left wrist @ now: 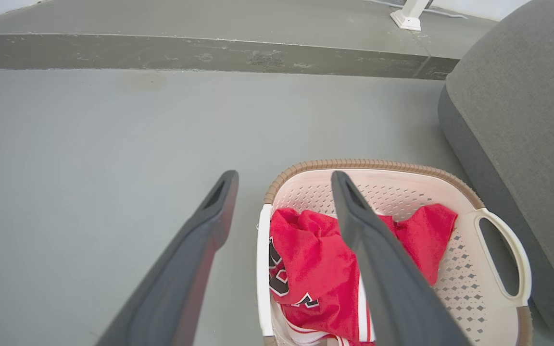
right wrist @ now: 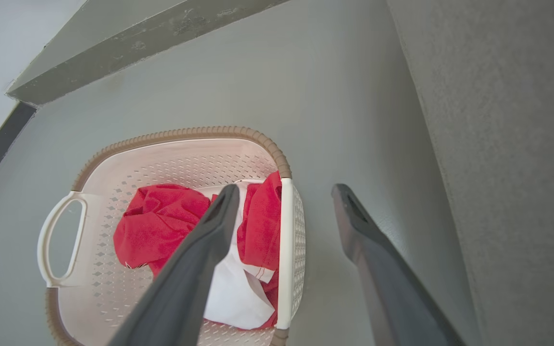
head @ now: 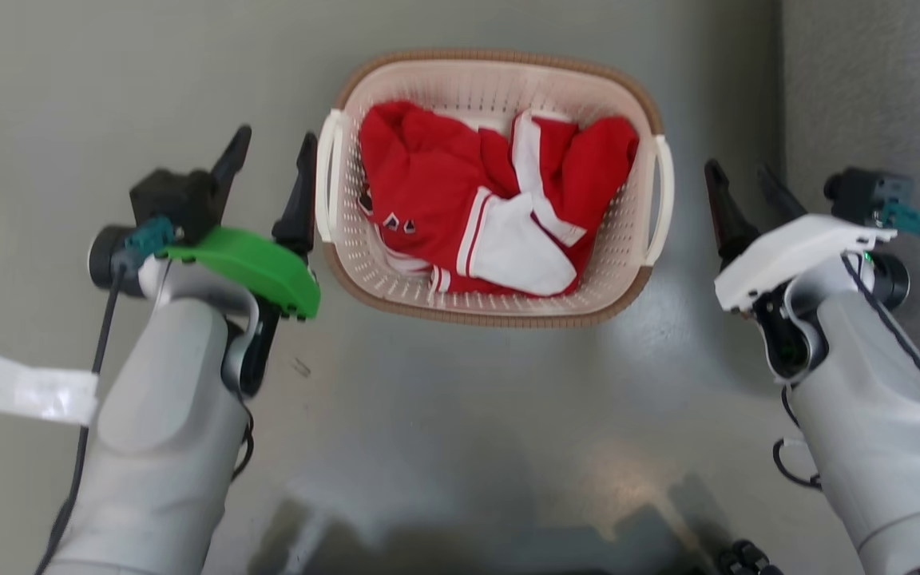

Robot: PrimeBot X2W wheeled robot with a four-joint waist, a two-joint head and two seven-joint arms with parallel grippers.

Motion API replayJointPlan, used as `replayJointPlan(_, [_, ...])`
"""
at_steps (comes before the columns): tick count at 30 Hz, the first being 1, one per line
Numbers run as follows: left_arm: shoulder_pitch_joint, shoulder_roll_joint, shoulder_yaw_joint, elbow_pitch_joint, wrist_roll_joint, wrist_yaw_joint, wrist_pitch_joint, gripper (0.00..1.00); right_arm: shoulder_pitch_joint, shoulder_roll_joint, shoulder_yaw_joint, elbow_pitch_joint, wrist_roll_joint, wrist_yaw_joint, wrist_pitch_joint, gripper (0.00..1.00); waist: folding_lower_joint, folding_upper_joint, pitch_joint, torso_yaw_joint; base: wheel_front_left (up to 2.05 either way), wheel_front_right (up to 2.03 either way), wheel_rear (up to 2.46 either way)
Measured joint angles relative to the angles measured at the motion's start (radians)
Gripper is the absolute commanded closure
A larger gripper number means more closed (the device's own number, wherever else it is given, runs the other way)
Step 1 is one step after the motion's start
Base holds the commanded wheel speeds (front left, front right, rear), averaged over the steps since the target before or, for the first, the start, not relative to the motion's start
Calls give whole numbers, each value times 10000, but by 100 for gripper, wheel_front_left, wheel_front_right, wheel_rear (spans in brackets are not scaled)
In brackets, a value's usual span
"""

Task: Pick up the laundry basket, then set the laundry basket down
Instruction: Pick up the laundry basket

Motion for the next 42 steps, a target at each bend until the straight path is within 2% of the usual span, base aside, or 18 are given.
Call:
replayJointPlan(21, [-2442,-63,-571,2460,-468,-54,328,0,-2120,125,594,1386,-94,90,268,0,0,0,2513,80,0,0,0])
replayJointPlan(42, [-3482,-79,-1670,3691,-1191,-86,853,0,-3150,282,1402,2322,159,92,157,0,0,0,3412,6,0,0,0])
